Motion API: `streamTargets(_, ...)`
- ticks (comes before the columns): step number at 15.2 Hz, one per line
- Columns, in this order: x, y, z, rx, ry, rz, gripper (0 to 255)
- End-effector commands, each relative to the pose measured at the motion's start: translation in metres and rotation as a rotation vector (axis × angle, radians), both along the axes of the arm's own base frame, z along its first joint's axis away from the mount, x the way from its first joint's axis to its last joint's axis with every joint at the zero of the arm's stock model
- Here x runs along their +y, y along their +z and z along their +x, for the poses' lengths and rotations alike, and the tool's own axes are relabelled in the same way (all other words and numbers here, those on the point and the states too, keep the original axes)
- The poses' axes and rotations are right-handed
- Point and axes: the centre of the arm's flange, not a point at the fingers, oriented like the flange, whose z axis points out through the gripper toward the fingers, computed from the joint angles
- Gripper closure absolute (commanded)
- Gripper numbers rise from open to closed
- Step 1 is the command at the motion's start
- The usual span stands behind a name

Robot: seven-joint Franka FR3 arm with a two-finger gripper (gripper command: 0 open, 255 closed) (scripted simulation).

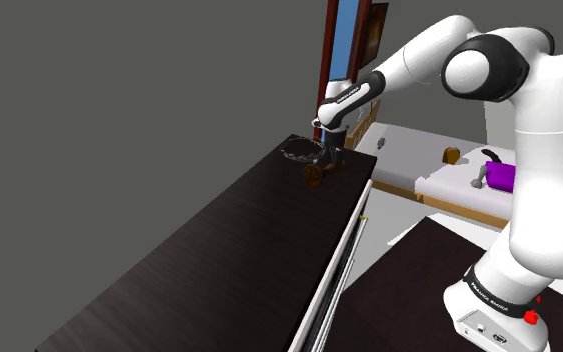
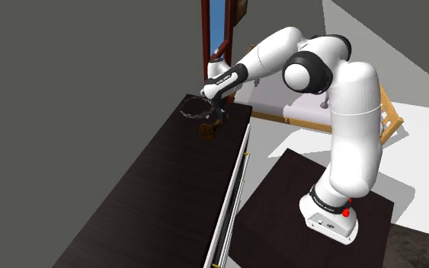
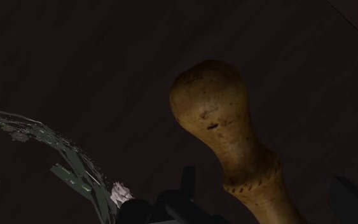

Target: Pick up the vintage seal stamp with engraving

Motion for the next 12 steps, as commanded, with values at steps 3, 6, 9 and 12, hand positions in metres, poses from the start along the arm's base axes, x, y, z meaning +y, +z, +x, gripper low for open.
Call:
streamTargets(3, 0.0008, -0.0137, 0.0012, 0.0, 0.0, 0.0, 0)
streamTargets(6, 0.001, -0.0134, 0.0015, 0.0, 0.0, 0.0, 255)
streamTargets(9, 0.0011, -0.0134, 0.0018, 0.0, 0.0, 0.0, 255)
streamTargets(12, 0.001, -0.0134, 0.002, 0.0, 0.0, 0.0, 255)
